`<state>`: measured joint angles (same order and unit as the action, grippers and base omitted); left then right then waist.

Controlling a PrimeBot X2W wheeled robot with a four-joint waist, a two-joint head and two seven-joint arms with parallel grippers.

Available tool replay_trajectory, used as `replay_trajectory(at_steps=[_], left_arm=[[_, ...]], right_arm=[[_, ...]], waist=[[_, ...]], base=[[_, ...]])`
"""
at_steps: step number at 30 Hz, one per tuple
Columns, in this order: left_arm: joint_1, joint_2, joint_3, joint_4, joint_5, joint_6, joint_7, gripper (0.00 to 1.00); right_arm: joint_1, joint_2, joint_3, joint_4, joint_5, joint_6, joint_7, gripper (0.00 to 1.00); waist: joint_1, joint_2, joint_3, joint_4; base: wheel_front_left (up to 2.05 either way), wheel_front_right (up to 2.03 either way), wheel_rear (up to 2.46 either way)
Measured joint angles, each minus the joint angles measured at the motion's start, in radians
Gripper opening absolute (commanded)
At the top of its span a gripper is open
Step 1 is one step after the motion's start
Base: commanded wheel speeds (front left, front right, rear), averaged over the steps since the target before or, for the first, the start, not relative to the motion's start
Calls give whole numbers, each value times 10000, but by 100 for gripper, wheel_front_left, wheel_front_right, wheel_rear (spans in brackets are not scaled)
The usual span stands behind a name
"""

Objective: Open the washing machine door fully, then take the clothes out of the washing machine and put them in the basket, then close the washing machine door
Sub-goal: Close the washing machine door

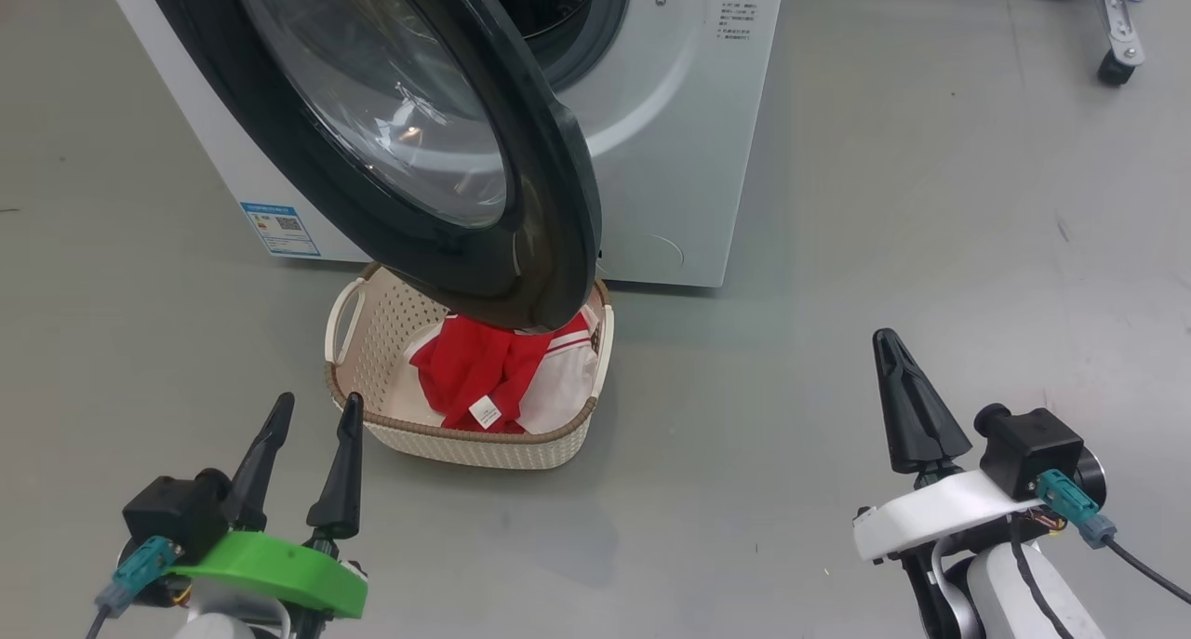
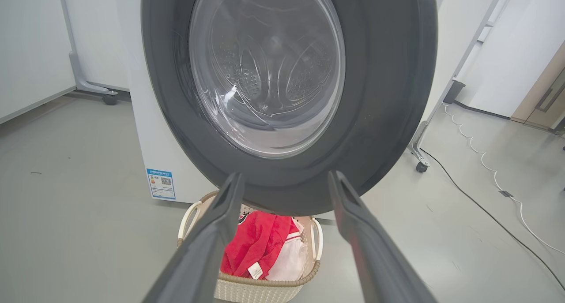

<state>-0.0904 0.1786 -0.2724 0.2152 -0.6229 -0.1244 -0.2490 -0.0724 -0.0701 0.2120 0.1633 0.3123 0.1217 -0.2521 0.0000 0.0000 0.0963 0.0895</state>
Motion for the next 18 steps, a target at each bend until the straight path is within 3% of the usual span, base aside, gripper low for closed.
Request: replay_trajectory(at_steps=[9, 18], left_arm=[[-151, -148, -387, -198, 0, 0, -2, 100], [-446, -270, -529, -336, 0, 0, -2, 100]], right_arm=[[-527, -453, 936, -190, -518, 2, 2, 0], [-2049, -610, 3026, -389, -608, 6, 464, 0]], waist=[[0, 0, 380, 438], [0, 0, 976, 1026]], base=[[0, 0, 0], [0, 0, 0]])
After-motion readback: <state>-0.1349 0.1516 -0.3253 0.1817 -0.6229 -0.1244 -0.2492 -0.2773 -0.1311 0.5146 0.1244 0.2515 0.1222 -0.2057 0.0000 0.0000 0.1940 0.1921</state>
